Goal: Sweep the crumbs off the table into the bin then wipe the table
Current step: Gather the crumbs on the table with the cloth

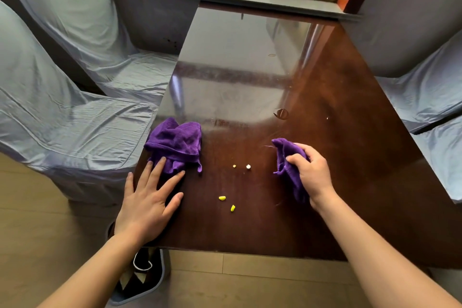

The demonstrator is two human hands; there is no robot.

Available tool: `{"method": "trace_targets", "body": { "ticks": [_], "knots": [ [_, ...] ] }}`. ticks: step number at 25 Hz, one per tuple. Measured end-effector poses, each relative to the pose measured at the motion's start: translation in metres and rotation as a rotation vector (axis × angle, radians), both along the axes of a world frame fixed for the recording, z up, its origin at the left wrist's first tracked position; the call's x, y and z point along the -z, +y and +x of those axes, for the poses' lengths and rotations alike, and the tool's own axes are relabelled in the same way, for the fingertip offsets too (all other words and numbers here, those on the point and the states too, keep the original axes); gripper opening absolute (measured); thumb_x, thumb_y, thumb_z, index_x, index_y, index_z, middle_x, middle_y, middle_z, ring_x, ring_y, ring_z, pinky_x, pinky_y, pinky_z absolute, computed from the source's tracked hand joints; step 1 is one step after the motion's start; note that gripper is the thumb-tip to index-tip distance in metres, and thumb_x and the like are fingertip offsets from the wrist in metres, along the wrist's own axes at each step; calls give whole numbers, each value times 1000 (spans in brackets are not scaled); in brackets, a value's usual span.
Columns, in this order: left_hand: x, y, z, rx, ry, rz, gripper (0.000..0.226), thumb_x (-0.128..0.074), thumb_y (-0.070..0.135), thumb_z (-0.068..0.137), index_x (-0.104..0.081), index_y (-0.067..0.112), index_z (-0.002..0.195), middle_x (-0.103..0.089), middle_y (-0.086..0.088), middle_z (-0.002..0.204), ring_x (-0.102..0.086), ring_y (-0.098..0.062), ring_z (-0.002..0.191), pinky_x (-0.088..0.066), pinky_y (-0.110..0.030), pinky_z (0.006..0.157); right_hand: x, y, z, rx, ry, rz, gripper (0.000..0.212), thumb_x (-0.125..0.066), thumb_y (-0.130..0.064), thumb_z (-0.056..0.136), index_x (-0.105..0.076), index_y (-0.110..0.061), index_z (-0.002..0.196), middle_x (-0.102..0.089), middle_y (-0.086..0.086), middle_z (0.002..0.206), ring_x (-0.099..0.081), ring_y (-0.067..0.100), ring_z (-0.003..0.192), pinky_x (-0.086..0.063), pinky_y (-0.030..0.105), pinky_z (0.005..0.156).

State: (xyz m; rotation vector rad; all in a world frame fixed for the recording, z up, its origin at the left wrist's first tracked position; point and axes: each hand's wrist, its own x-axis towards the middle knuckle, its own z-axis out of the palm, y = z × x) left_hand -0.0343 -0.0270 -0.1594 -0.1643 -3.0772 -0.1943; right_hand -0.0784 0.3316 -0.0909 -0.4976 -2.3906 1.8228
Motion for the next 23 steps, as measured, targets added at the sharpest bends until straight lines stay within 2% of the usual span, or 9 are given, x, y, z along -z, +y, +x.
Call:
{"method": "trace_targets", "body": {
  "ticks": [3, 6, 7, 10, 13, 16, 19, 21, 23],
  "knots": [
    [-1, 1, 0, -1, 4, -5, 56, -23, 65, 87, -23, 55, 142, -11, 2, 164, -5, -22, 151, -11, -60, 118, 10, -17, -8, -129, -68, 294, 38, -68, -26, 76, -68, -31, 114, -71, -6, 114, -64, 19, 104, -51, 34, 90],
    [-3, 1, 1, -3, -7, 13, 56, -23, 65, 87, -24, 55, 142, -10, 3, 164, -4, -22, 151, -9, -59, 118, 9, -50, 7, -314, -33, 398, 46, -65, -37, 68, -67, -36, 114, -71, -10, 113, -63, 11, 99, -45, 25, 87],
    [-4, 1, 1, -3, -6, 22, 56, -23, 65, 87, -25, 55, 142, -10, 3, 164, -4, -22, 151, -9, -59, 118, 9, -61, 16, -381, -36, 362, 46, -65, -38, 67, -67, -36, 113, -71, -12, 111, -64, 10, 98, -46, 24, 87],
    [-4, 1, 2, -1, -11, 27, 56, -23, 65, 87, -24, 55, 142, -9, 3, 164, -2, -22, 151, -8, -59, 118, 3, -85, 38, -511, -73, 16, 38, -68, -32, 69, -72, -36, 107, -75, -10, 102, -69, 8, 94, -54, 25, 83],
    [-3, 1, 1, -3, -5, 26, 55, -23, 65, 88, -23, 55, 142, -9, 3, 164, -2, -22, 151, -8, -59, 119, -12, -76, 30, -402, 29, -166, 34, -68, -20, 70, -75, -34, 101, -77, -6, 96, -70, 9, 86, -54, 21, 73],
    [0, 0, -1, -2, 5, 20, 54, -24, 65, 88, -22, 56, 142, -9, 4, 164, -3, -22, 151, -8, -59, 118, -24, -61, 6, -294, 40, -185, 29, -67, -20, 73, -74, -30, 99, -76, -4, 92, -70, 14, 83, -54, 21, 66],
    [3, 0, 0, -6, 9, 24, 54, -23, 66, 89, -20, 57, 142, -9, 5, 164, -3, -22, 151, -8, -58, 118, -20, -69, -14, -329, -71, 41, 24, -68, -19, 78, -72, -31, 99, -73, -5, 93, -69, 20, 90, -54, 26, 69],
    [2, 0, 0, -7, 14, 19, 54, -25, 66, 89, -22, 56, 142, -10, 5, 163, -4, -22, 150, -9, -58, 118, -13, -81, -14, -445, -91, 269, 29, -69, -26, 75, -71, -34, 104, -72, -8, 101, -66, 17, 94, -53, 31, 80],
    [1, -1, -1, -4, 17, 18, 54, -26, 65, 89, -23, 56, 142, -12, 4, 163, -6, -22, 150, -10, -58, 118, -10, -92, -3, -606, -99, 372, 38, -69, -36, 69, -69, -38, 108, -71, -14, 105, -65, 10, 96, -52, 32, 89]
  ]
}}
